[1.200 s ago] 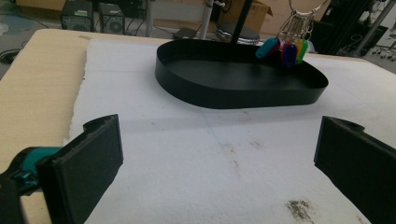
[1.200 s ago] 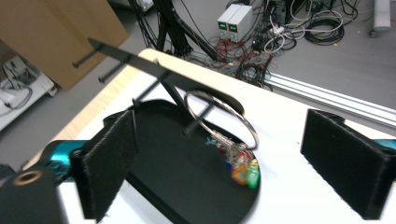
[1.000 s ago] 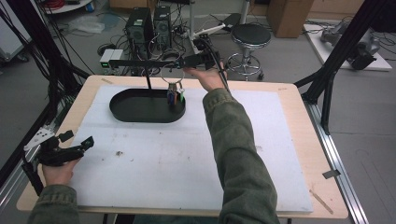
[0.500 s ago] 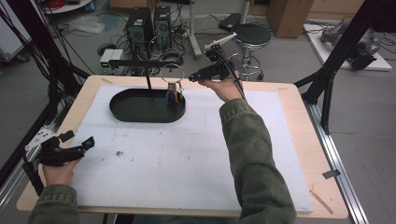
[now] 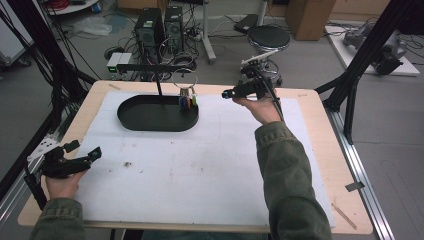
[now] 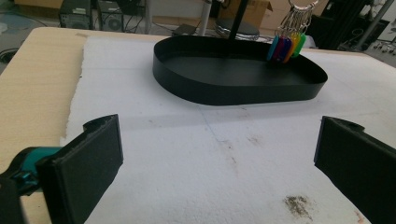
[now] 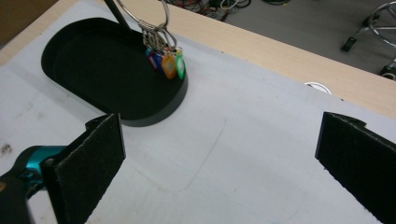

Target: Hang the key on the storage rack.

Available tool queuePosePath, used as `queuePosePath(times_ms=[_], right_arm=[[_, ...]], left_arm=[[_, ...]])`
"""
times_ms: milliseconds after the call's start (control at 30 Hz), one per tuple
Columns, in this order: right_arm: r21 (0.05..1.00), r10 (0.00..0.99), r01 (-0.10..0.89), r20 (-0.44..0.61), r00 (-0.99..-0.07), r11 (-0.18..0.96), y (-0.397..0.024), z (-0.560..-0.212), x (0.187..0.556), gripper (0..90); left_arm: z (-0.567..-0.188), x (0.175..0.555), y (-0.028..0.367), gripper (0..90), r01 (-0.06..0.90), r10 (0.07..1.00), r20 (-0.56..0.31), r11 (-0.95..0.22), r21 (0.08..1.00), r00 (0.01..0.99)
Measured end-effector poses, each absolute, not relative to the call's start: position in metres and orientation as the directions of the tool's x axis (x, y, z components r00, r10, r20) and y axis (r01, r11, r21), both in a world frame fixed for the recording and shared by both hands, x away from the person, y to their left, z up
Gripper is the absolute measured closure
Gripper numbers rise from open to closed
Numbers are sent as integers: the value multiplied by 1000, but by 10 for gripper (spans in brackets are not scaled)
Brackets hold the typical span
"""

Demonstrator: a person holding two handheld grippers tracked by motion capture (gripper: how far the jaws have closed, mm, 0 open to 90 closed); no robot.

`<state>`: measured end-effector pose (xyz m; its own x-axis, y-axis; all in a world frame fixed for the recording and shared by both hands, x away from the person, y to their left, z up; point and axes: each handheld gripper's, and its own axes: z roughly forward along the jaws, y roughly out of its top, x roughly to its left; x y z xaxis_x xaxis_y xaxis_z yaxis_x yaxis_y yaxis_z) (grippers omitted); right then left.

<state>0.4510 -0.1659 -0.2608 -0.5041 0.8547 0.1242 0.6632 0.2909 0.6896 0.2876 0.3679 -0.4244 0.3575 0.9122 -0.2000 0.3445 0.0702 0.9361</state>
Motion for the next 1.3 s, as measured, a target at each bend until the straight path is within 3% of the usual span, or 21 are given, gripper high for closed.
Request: queuePosePath(times_ms=[600,1300], right_arm=[[651,829,694,175,-531,307,-201,-289,413,5],[681,795,691,269,-544,243,-235,-327,372,6]], left_arm=[[-424,287,367,17,348,913,-198,66,935,358],[-424,287,367,17,353,912,-195,61,934,360]])
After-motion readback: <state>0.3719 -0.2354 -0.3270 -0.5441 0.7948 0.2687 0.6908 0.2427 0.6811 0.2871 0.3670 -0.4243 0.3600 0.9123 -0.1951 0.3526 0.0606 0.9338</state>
